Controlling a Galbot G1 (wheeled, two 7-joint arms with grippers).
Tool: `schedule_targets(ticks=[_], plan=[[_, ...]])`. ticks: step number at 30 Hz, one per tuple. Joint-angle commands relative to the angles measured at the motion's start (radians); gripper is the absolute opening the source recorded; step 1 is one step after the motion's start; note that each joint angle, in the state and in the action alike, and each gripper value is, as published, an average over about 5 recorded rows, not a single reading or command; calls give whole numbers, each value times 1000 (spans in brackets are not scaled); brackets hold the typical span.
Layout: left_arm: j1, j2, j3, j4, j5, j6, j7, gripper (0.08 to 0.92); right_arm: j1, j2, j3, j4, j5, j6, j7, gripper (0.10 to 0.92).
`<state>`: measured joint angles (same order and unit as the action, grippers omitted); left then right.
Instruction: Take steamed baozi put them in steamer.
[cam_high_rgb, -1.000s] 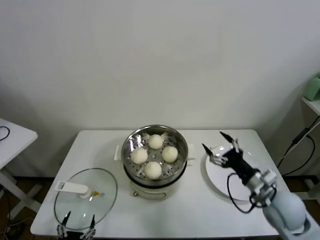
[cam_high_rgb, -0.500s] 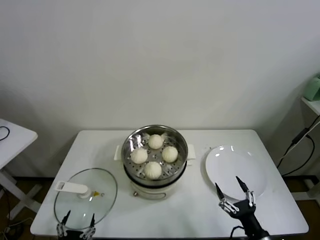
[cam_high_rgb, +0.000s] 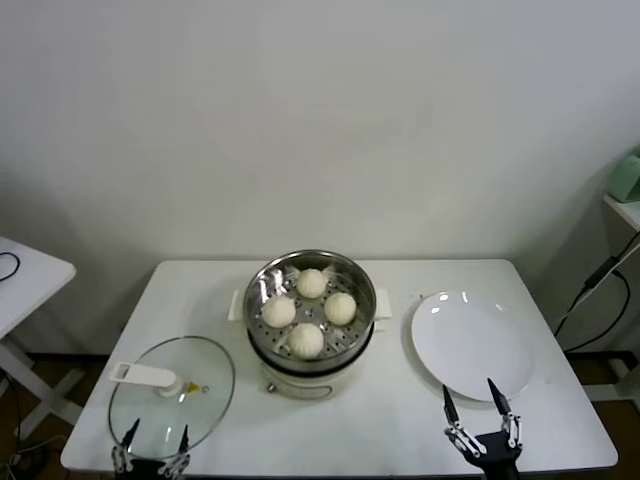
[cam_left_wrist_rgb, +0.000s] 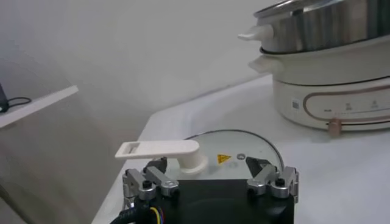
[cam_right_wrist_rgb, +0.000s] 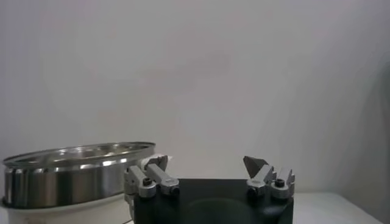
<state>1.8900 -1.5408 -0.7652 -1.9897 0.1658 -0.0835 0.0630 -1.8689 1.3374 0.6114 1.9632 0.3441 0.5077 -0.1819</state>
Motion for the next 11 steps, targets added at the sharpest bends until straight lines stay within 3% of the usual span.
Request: schedule_targets(ticks=[1,11], plan=[[2,-3,-1,-3,0,0,0,823,-20,46,1,-21,0,64,-3,823],[3,-7,0,-4,1,0,0,823,-13,44,-4,-33,0,65,-5,823]])
